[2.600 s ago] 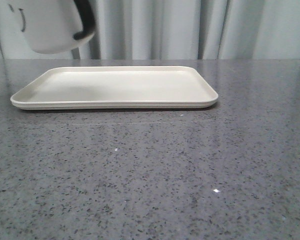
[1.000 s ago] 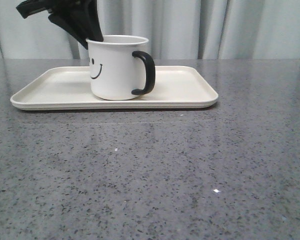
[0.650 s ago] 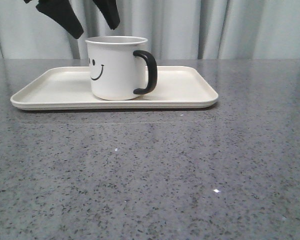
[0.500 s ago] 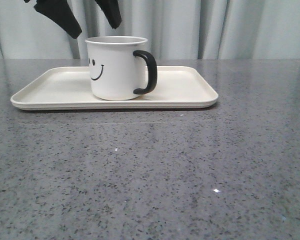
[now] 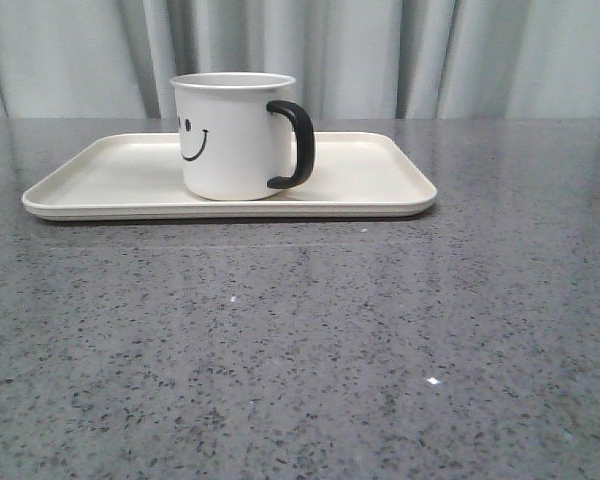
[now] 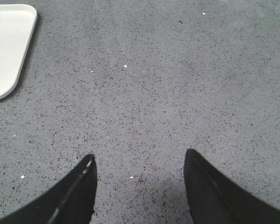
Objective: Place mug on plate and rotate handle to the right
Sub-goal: 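Move the right gripper over the mug and lower into its rim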
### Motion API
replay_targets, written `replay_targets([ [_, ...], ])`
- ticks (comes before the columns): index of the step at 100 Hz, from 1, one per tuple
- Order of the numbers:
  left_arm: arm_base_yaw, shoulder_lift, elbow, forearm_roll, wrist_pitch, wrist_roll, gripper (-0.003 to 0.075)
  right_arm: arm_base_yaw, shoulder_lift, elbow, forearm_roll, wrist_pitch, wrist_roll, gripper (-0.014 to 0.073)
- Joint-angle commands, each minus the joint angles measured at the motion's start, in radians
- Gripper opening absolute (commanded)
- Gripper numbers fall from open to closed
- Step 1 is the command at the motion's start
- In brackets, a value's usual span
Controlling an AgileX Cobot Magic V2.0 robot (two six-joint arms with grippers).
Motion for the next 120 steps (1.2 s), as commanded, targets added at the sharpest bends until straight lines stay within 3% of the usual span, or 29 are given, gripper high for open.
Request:
replay_targets([
  [1, -0.002, -0.121, 0.087, 0.005, -0.119, -0.005, 0.0554, 0.001, 0.013, -0.035, 0.014, -0.071, -0.009, 0.0428],
  [27, 0.065, -0.377, 0.428, 0.019, -0.248, -0.006, 0.0554, 0.001, 0.019, -0.035, 0.127, -0.063, -0.092, 0.0428],
  [54, 0.200, -0.622, 0.682, 0.025, -0.284, -0.006, 0.0554, 0.001, 0.162, -0.057, 0.483, -0.072, -0.329, 0.0428],
  [68, 0.214, -0.696, 0.738, 0.025, -0.280, -0.006, 0.0554, 0.034, 0.290, -0.148, 0.581, -0.079, -0.415, 0.0428],
  [100, 0.214, -0.711, 0.756, 0.025, -0.272, -0.006, 0.0554, 0.349, 0.614, -0.440, 0.546, -0.202, -0.417, 0.0426],
  [120, 0.214, -0.711, 0.756, 0.025, -0.272, -0.006, 0.0554, 0.471, 0.842, -0.639, 0.461, -0.244, -0.358, 0.0426],
])
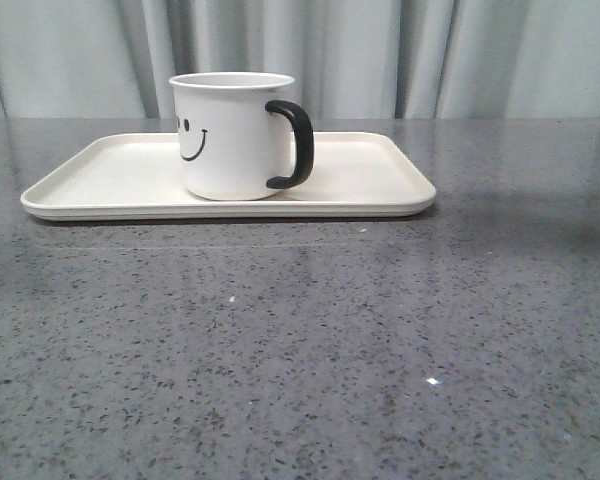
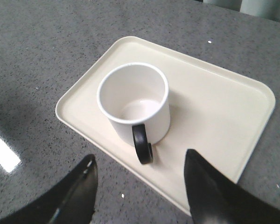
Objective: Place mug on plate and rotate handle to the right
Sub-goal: 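Move the right gripper over the mug and lower into its rim, then grasp the mug rim with the right gripper and lift it slightly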
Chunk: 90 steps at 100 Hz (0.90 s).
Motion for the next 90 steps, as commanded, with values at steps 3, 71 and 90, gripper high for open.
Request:
replay_targets([
  [3, 0.003, -0.012, -0.025, -0.007, -0.063, -0.006, 0.0554, 0.045, 0.101, -0.137, -0.046, -0.071, 0.049, 0.0426],
  [71, 0.003, -0.012, -0.025, -0.007, -0.065, -0.006, 0.0554, 0.151, 0.548, -0.596, -0.438, 0.085, 0.388, 0.0426],
  [90, 0.003, -0.012, -0.025, -0.007, -0.065, -0.006, 0.0554, 0.151, 0.590, -0.597, -0.438, 0.100, 0.395, 0.0426],
])
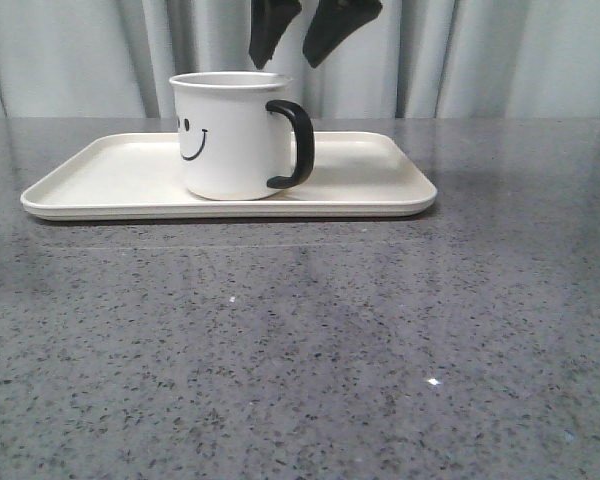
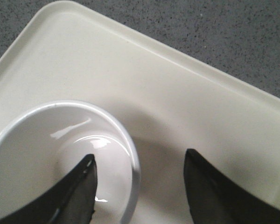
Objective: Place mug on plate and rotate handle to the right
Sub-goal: 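Grasp the mug rim with the right gripper and lift it slightly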
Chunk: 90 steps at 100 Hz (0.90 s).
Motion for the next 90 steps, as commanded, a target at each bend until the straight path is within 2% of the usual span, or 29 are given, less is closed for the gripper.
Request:
replay_targets([
  [1, 0.003, -0.012, -0.025, -0.007, -0.065, -0.006, 0.0554, 0.000, -0.036, -0.035, -0.005, -0.038, 0.007, 0.0426],
  [35, 0.003, -0.012, -0.025, -0.007, -0.065, -0.006, 0.0554, 0.000, 0.019, -0.035, 0.008, -0.007, 0.007, 0.0426],
  [42, 0.003, -0.012, -0.025, -0.007, -0.065, -0.006, 0.0554, 0.000, 0.019, -0.035, 0.011, -0.011, 0.007, 0.0405],
  [51, 0.003, -0.012, -0.025, -0.007, -0.065, -0.006, 0.0554, 0.000, 0.019, -0.035, 0.014, -0.018, 0.007, 0.0306],
  [71, 0.003, -0.012, -0.025, -0.007, -0.065, -0.006, 0.0554, 0.000, 0.018, -0.036, 0.014, -0.018, 0.007, -0.0073],
  [90, 0.003, -0.012, -0.025, -0.007, -0.065, -0.006, 0.0554, 0.000, 0.018, -0.097, 0.014, 0.039, -0.008, -0.0064],
])
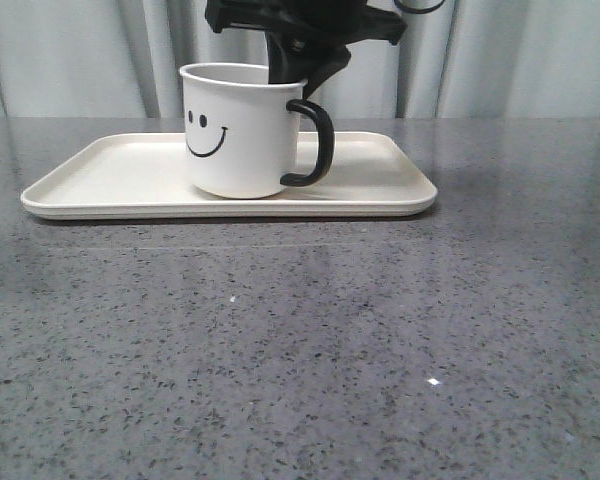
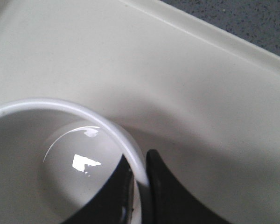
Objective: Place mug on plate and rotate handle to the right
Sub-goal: 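Grasp the mug rim with the right gripper and lift it slightly, then rotate the mug with the right gripper, turning the handle, and lower it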
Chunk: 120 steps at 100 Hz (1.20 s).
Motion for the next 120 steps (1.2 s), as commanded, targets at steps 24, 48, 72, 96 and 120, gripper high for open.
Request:
replay_targets([
  [24, 0.003, -0.011, -0.025, -0.007, -0.065, -0.006, 0.0554, -0.003, -0.057, -0.218, 0.019, 0.155, -0.291, -0.0064],
  [48, 0.003, -0.011, -0.025, -0.007, -0.065, -0.006, 0.0554, -0.004, -0.056, -0.288, 0.165, 0.300, -0.659, -0.0061],
  [72, 0.003, -0.011, -0.025, -0.007, -0.065, -0.006, 0.0554, -0.004, -0.054, -0.288, 0.255, 0.313, -0.821, -0.0061],
  [96, 0.003, -0.011, -0.025, -0.007, -0.065, -0.006, 0.0554, -0.009, -0.018, -0.302, 0.255, 0.306, -0.825, -0.0061],
  [120, 0.003, -0.011, -0.025, -0.007, -0.065, -0.006, 0.0554, -0.009, 0.069, -0.391, 0.267, 0.331, -0.824, -0.0061],
])
